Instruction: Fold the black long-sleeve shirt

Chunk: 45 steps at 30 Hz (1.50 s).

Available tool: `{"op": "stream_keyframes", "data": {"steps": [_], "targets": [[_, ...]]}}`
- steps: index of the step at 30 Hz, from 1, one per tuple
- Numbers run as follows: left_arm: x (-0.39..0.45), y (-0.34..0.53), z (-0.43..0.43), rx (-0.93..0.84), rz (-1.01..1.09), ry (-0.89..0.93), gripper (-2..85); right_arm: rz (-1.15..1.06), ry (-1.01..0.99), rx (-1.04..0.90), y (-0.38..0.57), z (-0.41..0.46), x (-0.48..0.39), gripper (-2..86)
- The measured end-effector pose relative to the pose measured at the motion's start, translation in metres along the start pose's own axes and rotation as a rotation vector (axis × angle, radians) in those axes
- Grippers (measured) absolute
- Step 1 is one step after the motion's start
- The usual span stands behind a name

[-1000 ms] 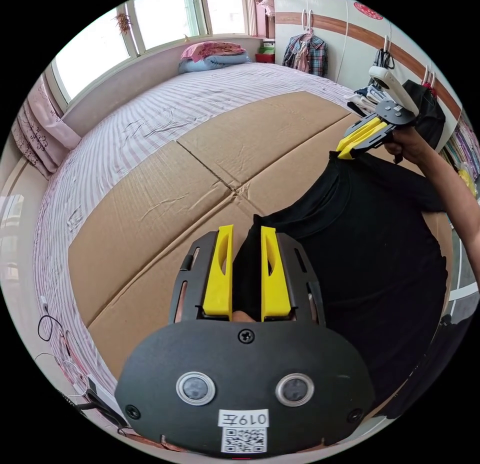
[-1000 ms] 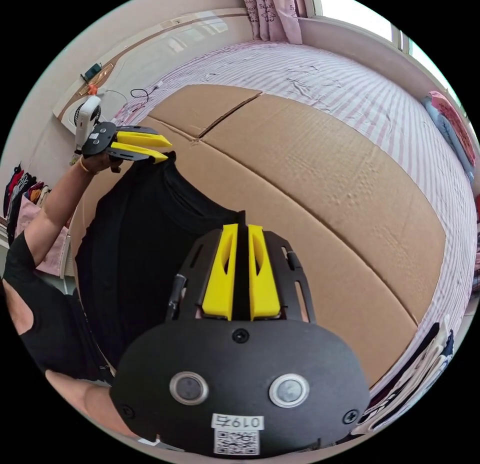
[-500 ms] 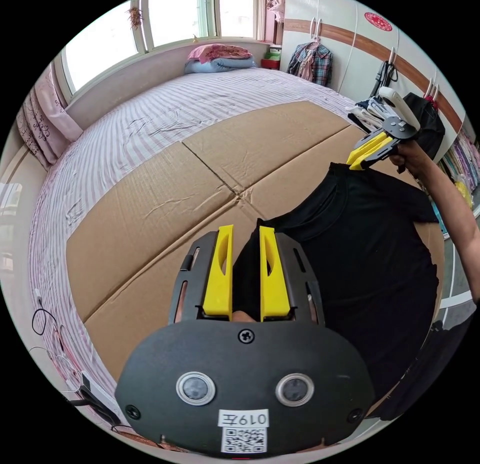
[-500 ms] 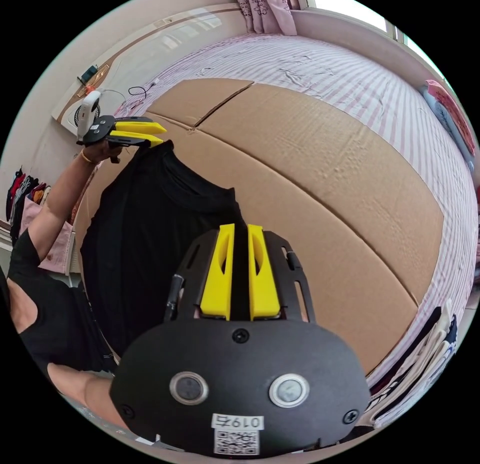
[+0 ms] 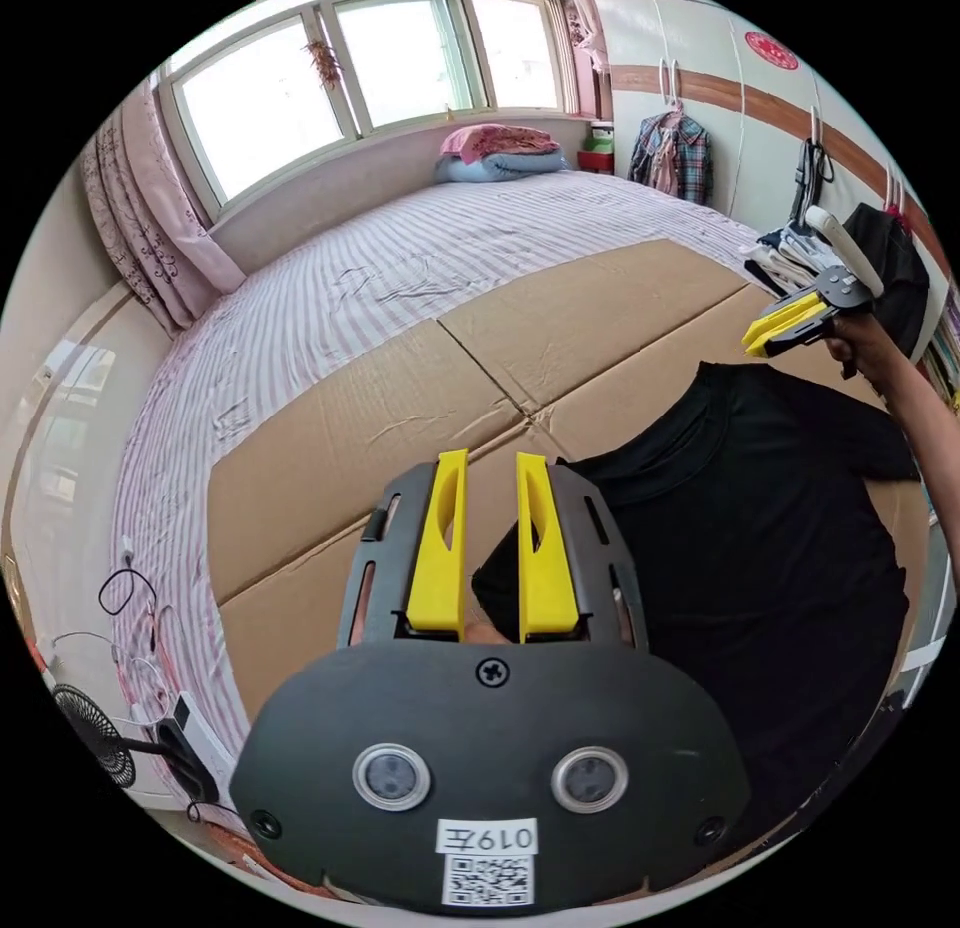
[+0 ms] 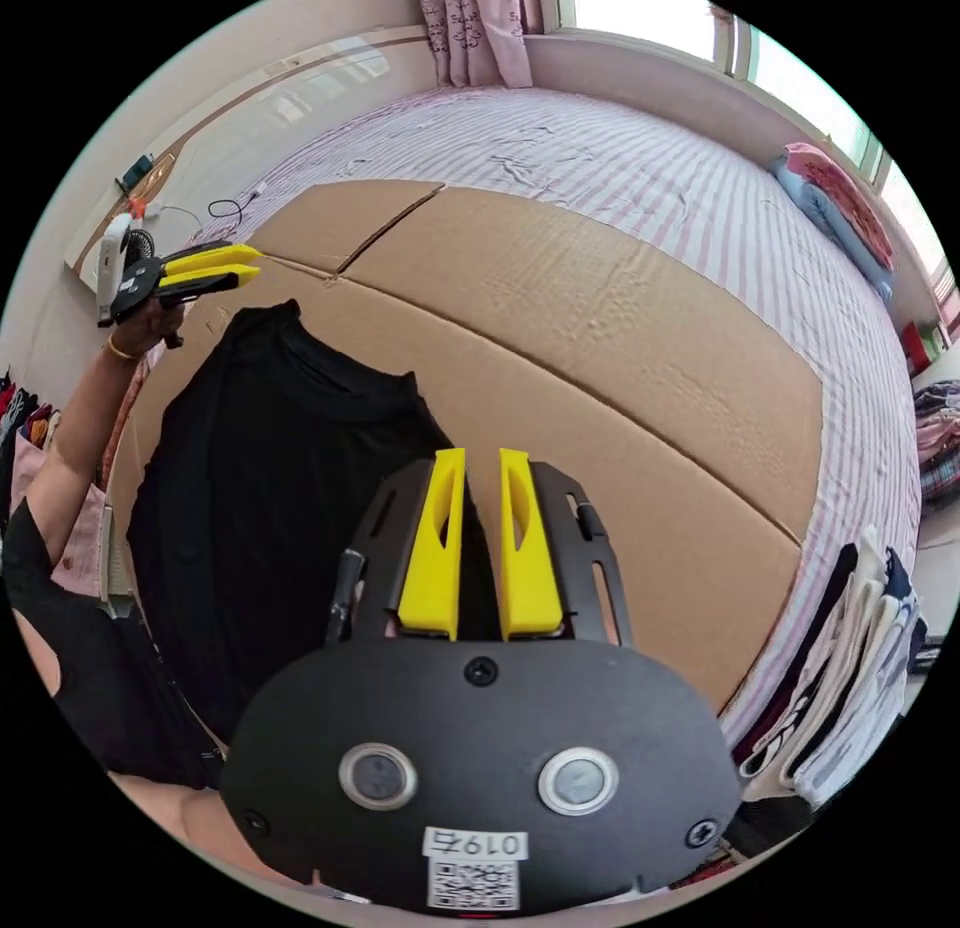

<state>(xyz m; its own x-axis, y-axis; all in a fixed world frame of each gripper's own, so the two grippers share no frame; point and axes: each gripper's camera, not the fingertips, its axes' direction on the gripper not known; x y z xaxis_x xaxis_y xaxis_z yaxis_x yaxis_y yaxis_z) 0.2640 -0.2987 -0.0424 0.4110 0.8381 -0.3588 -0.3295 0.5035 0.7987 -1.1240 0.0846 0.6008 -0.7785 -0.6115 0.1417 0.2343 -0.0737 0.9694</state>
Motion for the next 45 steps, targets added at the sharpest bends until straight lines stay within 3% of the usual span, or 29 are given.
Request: {"op": "stream_keyframes", "data": {"steps": [7,11,16,22,26,29,45], "targets": [[0.073,0.099,-0.068,0.175,-0.005,-0.12,6.2,0.003,0.132,0.236,0.108,-0.099,-0.105,1.0],[0.15,0.18,-0.091,0.222,0.123,0.018,5.4,-0.095,0.154,0.339,0.195,-0.123,-0.203,-0.6],[0.242,0.245,-0.085,0.188,0.24,0.208,5.4,-0.02,0.245,0.29,0.273,-0.109,-0.262,-0.8],[0.346,0.291,-0.088,0.253,0.472,0.311,6.3,0.093,0.028,0.239,0.335,-0.125,-0.254,1.8],[0.408,0.314,-0.076,0.256,0.69,0.25,7.0,0.177,-0.029,0.19,0.361,-0.129,-0.241,3.0],[0.436,0.323,-0.065,0.257,0.741,0.211,7.1,0.22,-0.055,0.195,0.376,-0.13,-0.238,2.6],[0.504,0.349,-0.025,0.232,0.665,0.302,2.5,0.205,-0.042,0.168,0.396,-0.144,-0.251,-0.4]]}}
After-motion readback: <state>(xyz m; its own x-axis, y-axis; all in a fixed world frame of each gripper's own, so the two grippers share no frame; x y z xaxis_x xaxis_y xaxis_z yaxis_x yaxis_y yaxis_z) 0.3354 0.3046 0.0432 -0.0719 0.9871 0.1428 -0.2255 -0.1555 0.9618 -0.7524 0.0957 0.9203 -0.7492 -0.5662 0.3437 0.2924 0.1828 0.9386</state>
